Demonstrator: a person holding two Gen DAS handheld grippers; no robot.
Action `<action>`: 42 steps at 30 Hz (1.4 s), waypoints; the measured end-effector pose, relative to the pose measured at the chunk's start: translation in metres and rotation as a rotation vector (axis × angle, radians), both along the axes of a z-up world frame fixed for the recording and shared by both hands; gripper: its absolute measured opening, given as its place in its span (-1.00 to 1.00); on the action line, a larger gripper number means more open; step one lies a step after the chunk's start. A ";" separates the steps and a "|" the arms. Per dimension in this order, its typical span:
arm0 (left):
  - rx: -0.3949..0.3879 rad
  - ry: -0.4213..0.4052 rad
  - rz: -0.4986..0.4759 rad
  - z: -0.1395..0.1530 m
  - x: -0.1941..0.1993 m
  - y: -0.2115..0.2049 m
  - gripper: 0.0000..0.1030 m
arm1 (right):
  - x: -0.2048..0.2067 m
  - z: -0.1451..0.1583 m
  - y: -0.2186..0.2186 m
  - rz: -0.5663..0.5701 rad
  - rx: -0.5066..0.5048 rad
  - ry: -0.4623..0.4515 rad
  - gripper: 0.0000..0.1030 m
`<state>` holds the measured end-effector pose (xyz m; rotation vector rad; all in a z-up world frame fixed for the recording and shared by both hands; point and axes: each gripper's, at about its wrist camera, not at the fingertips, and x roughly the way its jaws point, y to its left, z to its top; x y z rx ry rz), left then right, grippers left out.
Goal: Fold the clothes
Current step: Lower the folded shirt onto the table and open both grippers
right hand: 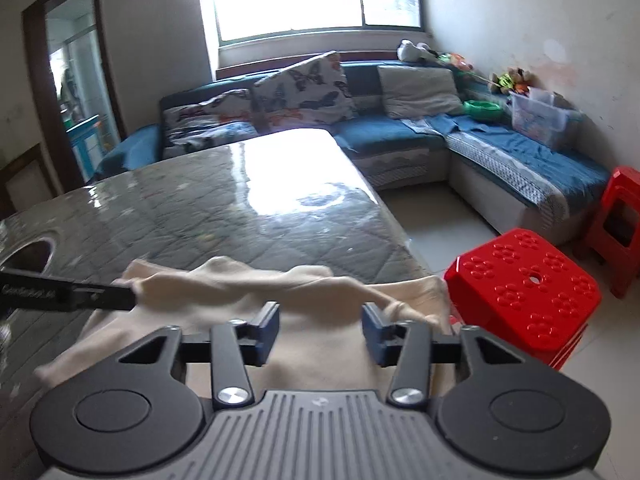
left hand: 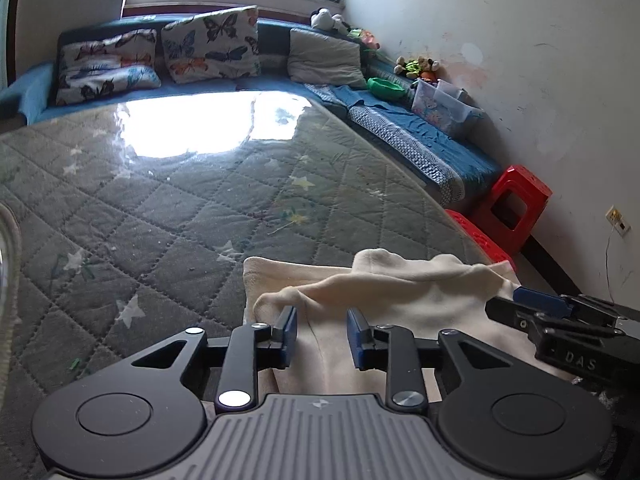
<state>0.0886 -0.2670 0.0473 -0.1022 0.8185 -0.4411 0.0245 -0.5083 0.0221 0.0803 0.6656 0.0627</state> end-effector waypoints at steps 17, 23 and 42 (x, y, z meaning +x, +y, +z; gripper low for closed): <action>0.061 -0.087 -0.055 -0.002 -0.064 0.003 -0.30 | -0.073 -0.004 0.009 0.001 -0.050 -0.024 0.08; 0.061 -0.093 -0.042 -0.004 -0.068 0.005 -0.25 | -0.080 -0.006 0.014 0.006 -0.072 -0.041 0.17; 0.049 -0.085 0.000 -0.012 -0.075 0.013 -0.05 | -0.076 -0.008 0.062 0.089 -0.116 -0.078 0.55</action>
